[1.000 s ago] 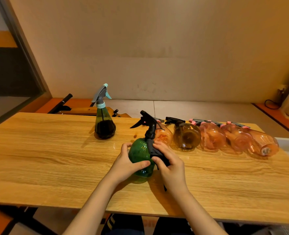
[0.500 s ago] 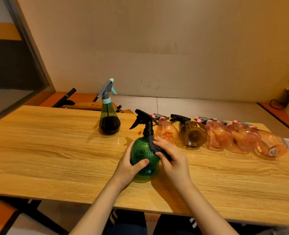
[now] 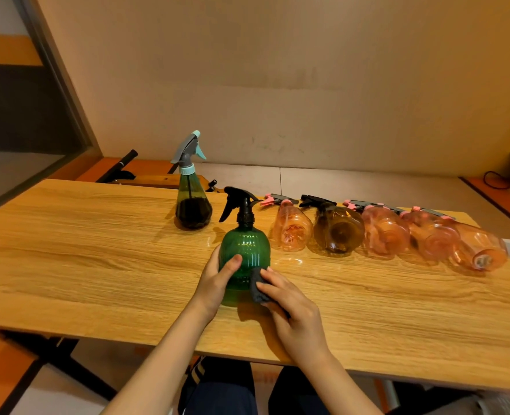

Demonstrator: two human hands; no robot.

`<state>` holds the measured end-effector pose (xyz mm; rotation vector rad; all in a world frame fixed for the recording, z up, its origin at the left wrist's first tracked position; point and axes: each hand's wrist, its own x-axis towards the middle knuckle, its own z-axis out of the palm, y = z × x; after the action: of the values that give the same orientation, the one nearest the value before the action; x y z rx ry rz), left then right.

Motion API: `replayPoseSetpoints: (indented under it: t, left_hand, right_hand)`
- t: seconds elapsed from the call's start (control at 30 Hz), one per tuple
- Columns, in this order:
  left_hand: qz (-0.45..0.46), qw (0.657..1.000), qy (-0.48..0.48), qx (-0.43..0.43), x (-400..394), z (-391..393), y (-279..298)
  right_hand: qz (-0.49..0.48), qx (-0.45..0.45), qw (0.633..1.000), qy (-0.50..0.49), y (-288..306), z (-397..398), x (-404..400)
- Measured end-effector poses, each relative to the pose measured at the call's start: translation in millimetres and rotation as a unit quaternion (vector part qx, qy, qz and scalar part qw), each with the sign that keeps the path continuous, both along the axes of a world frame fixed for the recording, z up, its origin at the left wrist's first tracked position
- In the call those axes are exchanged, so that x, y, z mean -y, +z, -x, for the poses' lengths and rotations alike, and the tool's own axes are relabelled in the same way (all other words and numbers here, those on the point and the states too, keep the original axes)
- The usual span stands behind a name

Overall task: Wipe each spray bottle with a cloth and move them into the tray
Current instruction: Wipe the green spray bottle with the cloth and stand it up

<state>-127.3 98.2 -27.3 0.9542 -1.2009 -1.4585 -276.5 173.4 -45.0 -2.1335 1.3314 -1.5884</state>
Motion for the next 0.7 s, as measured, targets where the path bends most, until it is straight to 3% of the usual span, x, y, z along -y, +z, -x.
replayPoseSetpoints:
  t: [0.4, 0.7]
  left_hand:
    - [-0.032, 0.999, -0.034, -0.004, -2.5, -2.8, 3.3]
    - [0.003, 0.998, -0.058, 0.026, -3.5, -2.1, -3.3]
  right_hand:
    - [-0.012, 0.072, 0.997, -0.029, 0.2, 2.5, 2.6]
    - [-0.043, 0.162, 0.985, -0.047, 4.1, 0.8, 4.9]
